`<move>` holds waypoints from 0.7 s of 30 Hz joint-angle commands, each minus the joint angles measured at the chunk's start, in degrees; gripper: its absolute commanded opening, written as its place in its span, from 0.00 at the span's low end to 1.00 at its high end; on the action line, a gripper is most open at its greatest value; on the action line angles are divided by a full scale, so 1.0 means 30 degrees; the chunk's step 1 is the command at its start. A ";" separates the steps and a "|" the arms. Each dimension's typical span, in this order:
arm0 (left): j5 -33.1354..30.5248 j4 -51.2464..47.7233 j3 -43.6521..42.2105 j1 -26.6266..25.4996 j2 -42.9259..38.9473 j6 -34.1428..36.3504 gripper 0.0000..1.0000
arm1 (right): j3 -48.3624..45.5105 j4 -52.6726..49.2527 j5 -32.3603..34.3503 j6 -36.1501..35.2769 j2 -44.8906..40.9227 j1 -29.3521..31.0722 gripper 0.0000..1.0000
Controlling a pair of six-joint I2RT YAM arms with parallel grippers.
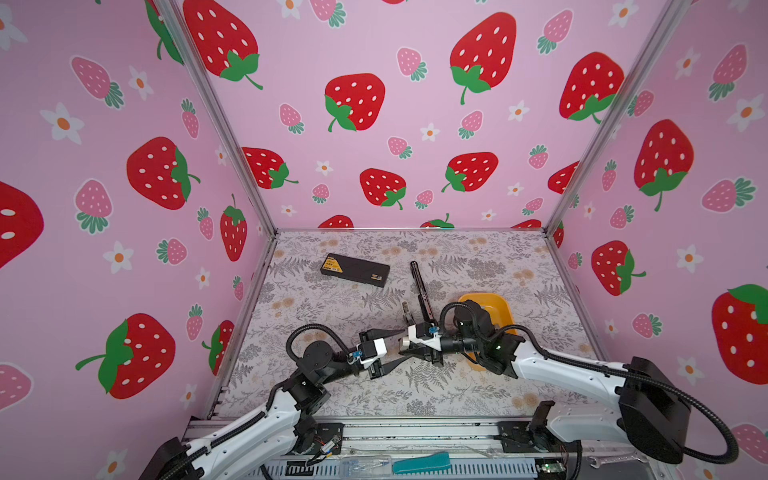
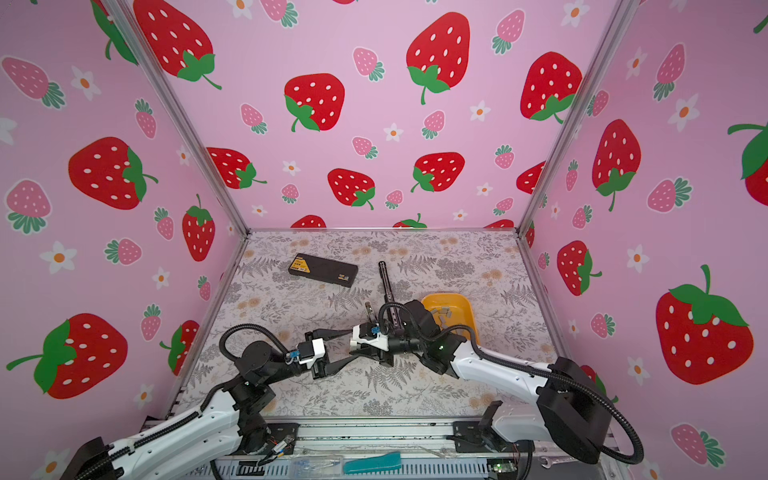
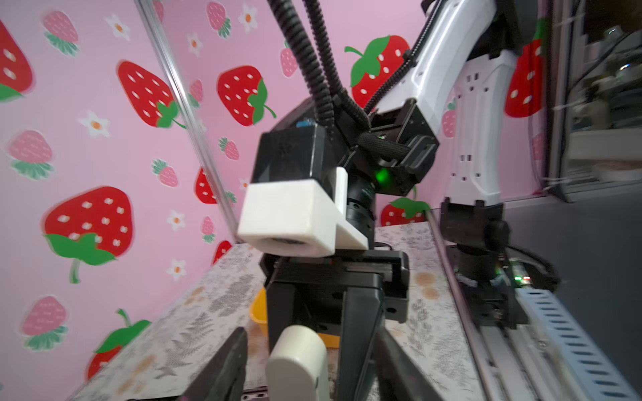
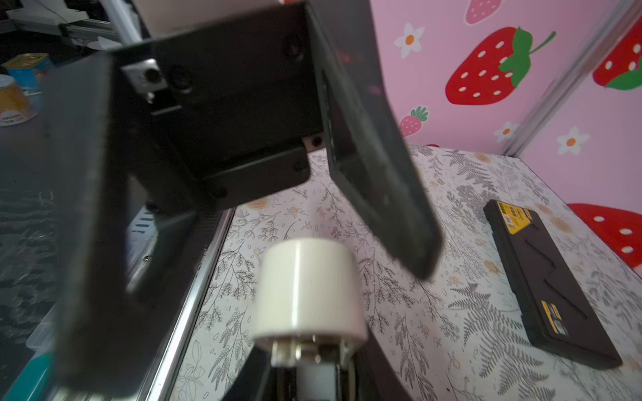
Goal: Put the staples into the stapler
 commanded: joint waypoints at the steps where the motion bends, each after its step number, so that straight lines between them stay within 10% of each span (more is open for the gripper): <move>1: -0.3929 0.0763 -0.0484 -0.0293 -0.1683 -0.0657 0.70 | 0.0772 0.0979 0.1928 0.1792 0.0198 -0.0035 0.00; 14: -1.6039 -0.1737 -0.1315 -0.0459 -0.5103 -0.3676 0.99 | 0.4923 -0.3242 0.7453 0.8995 0.3481 0.0005 0.00; 21: -2.0894 -0.2766 -0.0509 -0.0460 -0.3614 -0.5577 0.99 | 0.5535 -0.3932 1.1343 1.0900 0.5656 0.0947 0.00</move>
